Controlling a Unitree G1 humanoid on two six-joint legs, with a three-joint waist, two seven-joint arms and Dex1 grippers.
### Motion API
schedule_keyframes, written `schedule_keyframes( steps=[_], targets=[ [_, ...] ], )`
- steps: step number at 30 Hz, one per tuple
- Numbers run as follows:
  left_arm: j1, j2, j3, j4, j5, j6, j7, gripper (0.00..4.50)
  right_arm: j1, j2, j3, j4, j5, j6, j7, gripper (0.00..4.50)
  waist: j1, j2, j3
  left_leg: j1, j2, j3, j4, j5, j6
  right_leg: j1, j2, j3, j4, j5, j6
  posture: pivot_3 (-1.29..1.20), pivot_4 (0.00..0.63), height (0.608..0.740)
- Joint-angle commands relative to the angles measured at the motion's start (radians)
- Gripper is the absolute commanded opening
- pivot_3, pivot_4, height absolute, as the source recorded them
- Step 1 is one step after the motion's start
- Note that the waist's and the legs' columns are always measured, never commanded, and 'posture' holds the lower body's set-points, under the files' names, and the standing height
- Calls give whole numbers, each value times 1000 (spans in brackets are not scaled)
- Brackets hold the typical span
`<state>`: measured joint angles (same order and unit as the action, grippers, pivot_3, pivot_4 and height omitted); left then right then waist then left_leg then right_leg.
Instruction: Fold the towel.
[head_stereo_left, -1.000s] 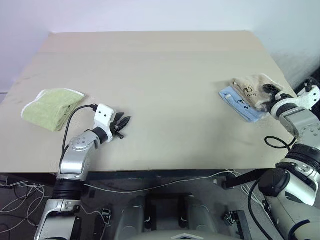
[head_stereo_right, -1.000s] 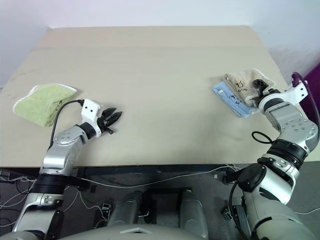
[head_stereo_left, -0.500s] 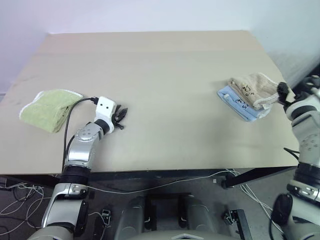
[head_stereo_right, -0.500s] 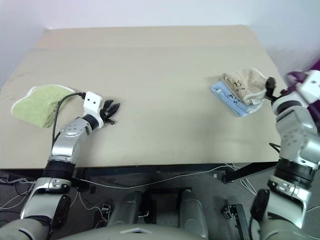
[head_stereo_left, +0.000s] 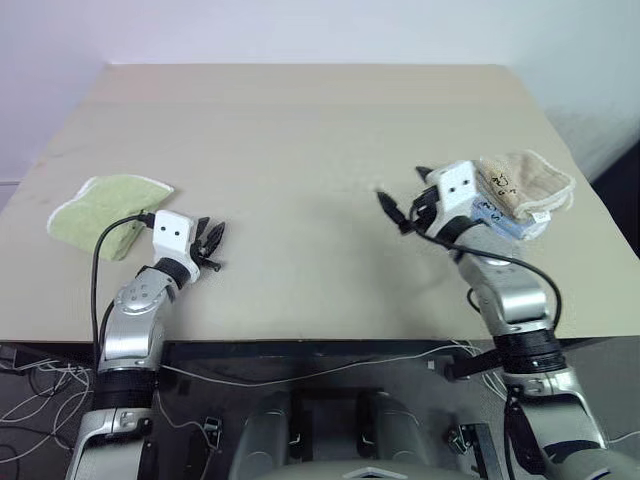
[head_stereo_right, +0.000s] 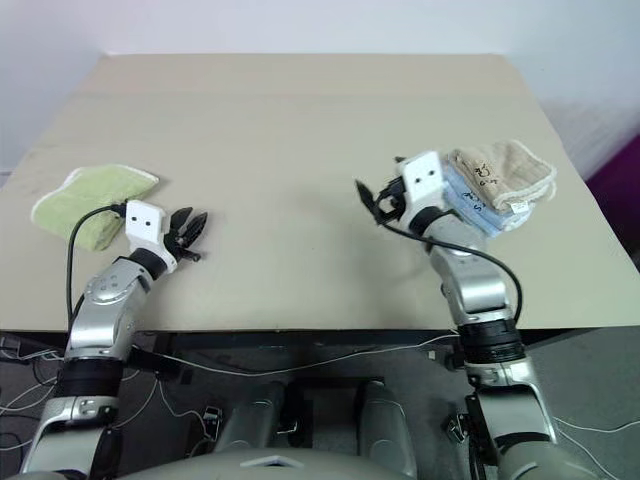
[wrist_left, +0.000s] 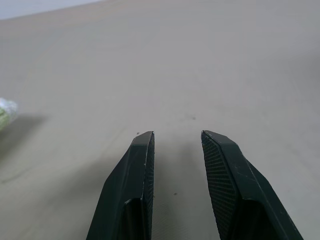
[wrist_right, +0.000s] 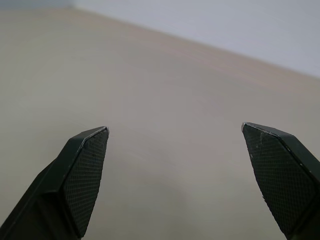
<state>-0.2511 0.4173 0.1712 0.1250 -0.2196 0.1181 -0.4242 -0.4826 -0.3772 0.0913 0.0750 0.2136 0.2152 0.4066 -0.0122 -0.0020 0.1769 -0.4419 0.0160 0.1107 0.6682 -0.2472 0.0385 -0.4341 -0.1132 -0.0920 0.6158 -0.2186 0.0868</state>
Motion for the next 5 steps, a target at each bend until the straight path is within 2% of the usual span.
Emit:
schedule_keyframes(
  steps=[1, 5],
  targets=[
    [25, 1, 24, -74, -15, 18, 14, 1537, -14, 20, 11, 10, -26, -49, 33, 4477, 0, 0, 0, 0, 0, 0, 0, 0, 0, 0, 0, 0, 0, 0, 0, 0, 150, 740],
    [44, 4, 18, -99, -11, 42, 22, 1537, -15, 51, 17, 59, -51, -82, 49, 4477, 0, 0, 0, 0, 0, 0, 0, 0, 0, 0, 0, 0, 0, 0, 0, 0, 150, 740]
  ],
)
